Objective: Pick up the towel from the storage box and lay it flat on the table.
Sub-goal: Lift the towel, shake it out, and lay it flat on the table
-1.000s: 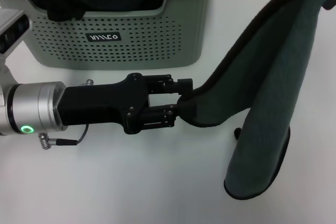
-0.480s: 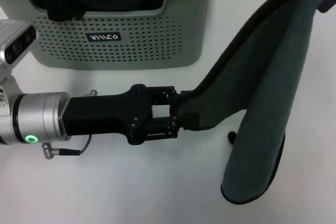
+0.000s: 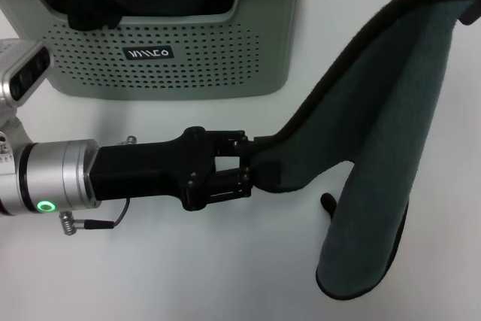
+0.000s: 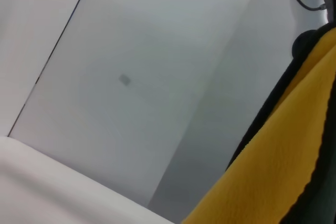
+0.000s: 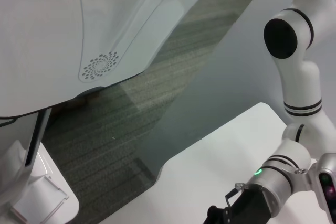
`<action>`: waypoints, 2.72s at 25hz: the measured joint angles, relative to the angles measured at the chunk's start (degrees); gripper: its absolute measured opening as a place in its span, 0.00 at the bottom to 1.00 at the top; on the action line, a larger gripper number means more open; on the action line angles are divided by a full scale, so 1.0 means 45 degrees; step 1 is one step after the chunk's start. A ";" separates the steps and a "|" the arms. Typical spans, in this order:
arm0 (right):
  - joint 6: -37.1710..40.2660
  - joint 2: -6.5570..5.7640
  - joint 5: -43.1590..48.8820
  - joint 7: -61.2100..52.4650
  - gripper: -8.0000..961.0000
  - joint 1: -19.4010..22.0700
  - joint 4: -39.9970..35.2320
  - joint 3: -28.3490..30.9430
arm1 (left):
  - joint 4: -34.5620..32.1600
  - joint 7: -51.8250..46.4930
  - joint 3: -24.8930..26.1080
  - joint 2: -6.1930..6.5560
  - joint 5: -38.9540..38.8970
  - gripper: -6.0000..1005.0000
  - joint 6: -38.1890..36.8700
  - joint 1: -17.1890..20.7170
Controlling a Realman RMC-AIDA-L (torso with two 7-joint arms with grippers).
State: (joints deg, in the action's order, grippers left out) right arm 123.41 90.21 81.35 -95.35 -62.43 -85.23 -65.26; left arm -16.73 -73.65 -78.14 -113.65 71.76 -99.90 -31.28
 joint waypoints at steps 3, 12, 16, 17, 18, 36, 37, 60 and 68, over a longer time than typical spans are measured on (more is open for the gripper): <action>-0.0004 0.0053 -0.0102 -0.0108 0.14 0.0140 -0.0145 0.0096 | -0.0045 0.0000 0.0011 -0.0004 0.0003 0.44 0.0025 0.0086; -0.0022 0.0310 -0.0101 -0.0568 0.15 0.0688 -0.0273 0.0688 | -0.0080 -0.0090 0.0076 0.0009 -0.0068 0.07 0.0021 0.0129; -0.0071 0.0921 -0.0004 -0.0689 0.15 0.1693 -0.0023 0.1885 | -0.0232 -0.0338 0.0792 0.0113 -0.0160 0.06 -0.0127 0.0478; -0.0082 0.1167 0.0000 -0.0712 0.15 0.2069 0.0096 0.2369 | -0.0353 -0.0425 0.0928 0.0144 -0.0159 0.06 -0.0186 0.0571; -0.0104 0.1484 0.0001 -0.0758 0.15 0.2469 0.0269 0.2916 | -0.0674 -0.0590 0.1192 0.0196 -0.0165 0.05 -0.0311 0.0754; -0.2630 0.5693 0.0148 0.0134 0.16 0.8095 0.4705 0.3623 | -0.7262 -0.5158 0.3579 0.0785 0.0077 0.03 -0.1400 0.1354; -0.2762 0.5672 -0.0066 0.0231 0.16 0.8162 0.4742 0.3666 | -0.7297 -0.5242 0.3674 0.0844 0.0184 0.03 -0.1387 0.1199; -0.0288 0.5696 -0.3279 0.1100 0.17 1.0601 0.5839 0.2703 | -0.8332 -0.5711 0.3923 0.1350 0.1844 0.03 -0.3764 0.2264; -0.2196 0.5655 -0.1286 0.3056 0.17 0.8892 1.1260 0.2268 | -0.6751 -0.6300 0.5160 0.1486 0.5562 0.03 -0.3087 0.0804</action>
State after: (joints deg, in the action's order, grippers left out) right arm 113.53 115.66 75.56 -81.60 -22.42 -34.56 -55.06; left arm -47.11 -102.00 -54.92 -106.96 96.79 -113.79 -27.67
